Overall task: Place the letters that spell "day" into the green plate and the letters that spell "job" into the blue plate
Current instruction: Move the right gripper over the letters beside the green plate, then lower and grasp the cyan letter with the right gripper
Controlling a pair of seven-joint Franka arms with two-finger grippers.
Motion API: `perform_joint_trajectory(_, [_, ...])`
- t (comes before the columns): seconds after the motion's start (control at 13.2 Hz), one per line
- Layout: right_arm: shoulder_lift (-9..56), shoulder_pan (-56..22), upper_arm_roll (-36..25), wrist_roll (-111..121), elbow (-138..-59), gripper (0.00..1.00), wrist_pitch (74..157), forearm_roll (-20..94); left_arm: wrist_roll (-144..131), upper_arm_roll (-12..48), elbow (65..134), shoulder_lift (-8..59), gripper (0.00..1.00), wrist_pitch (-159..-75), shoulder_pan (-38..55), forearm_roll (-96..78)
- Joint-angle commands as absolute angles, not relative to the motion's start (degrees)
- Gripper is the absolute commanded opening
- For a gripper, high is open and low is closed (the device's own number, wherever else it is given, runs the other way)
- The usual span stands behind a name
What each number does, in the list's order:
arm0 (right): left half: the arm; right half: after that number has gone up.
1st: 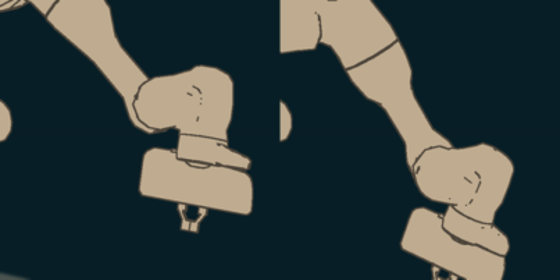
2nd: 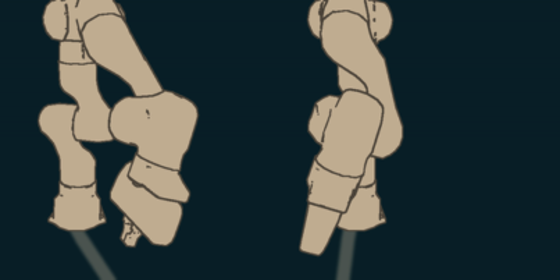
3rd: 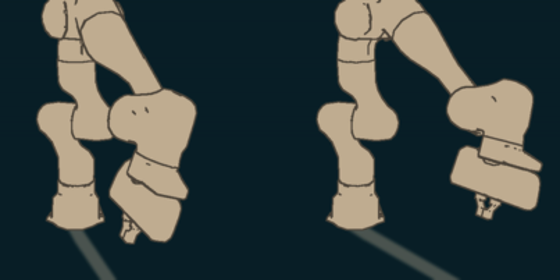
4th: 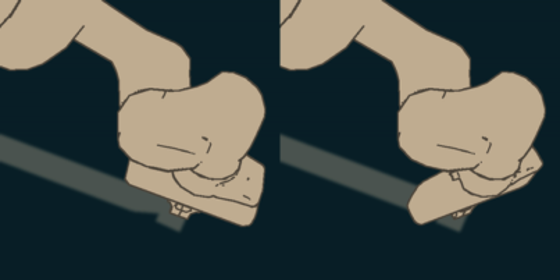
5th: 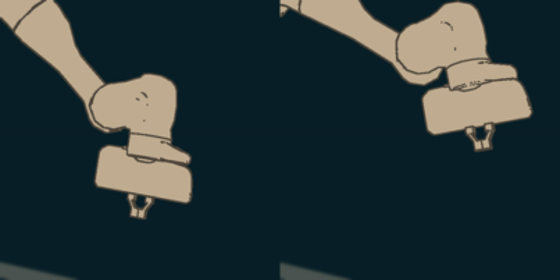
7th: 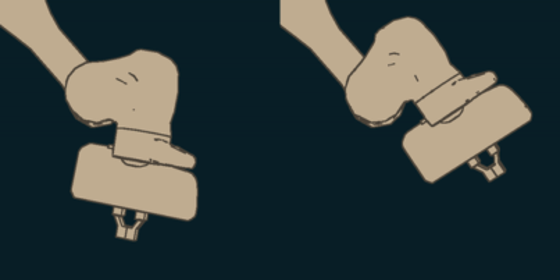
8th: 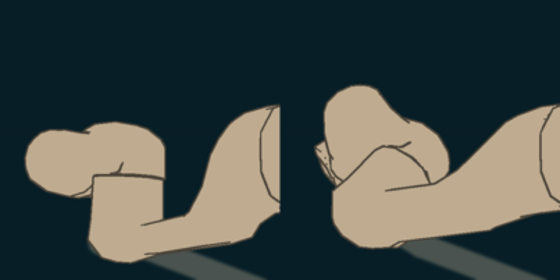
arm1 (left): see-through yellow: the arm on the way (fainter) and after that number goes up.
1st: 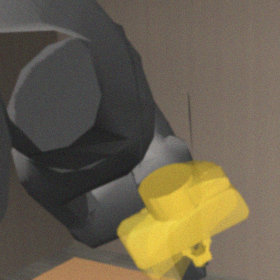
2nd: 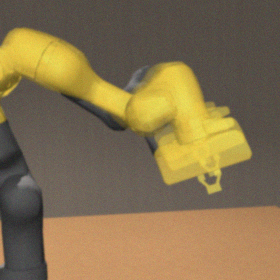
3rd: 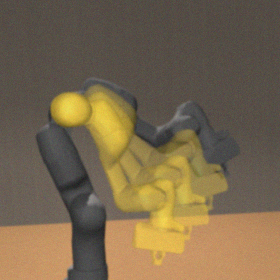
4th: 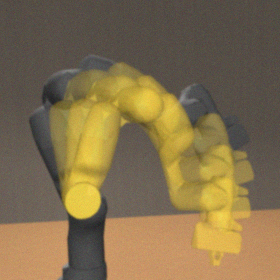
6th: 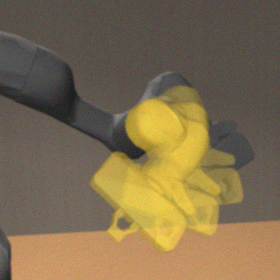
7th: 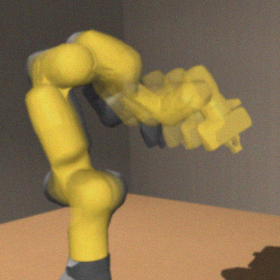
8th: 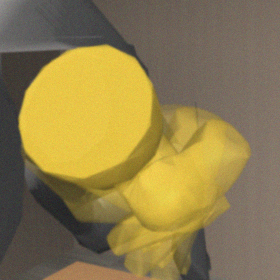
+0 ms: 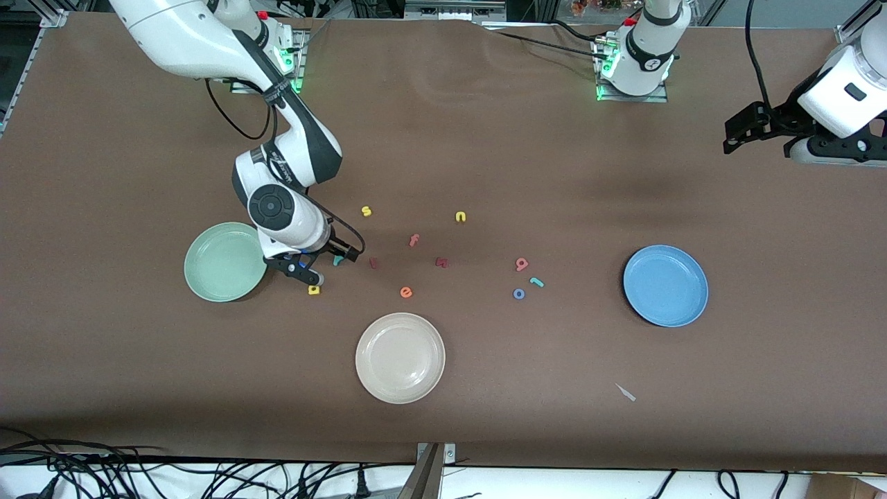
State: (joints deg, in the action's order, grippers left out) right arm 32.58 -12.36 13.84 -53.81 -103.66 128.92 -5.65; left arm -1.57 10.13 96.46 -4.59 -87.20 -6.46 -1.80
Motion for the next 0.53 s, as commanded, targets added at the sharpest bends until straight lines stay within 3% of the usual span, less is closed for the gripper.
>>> perform_joint_trajectory(0.0, [35.41, -12.74, 13.27, -55.55, -102.22, 1.00, 132.08, -7.03, -4.03, 10.46, 94.83, -3.87, 1.00, -85.96, -6.24, -2.29])
perform_joint_trajectory(0.45, [36.74, -12.92, 13.27, -56.87, -103.01, 0.98, 134.47, -7.65, -4.13, 10.28, 94.83, -3.87, 1.00, -85.96, -6.42, -2.28])
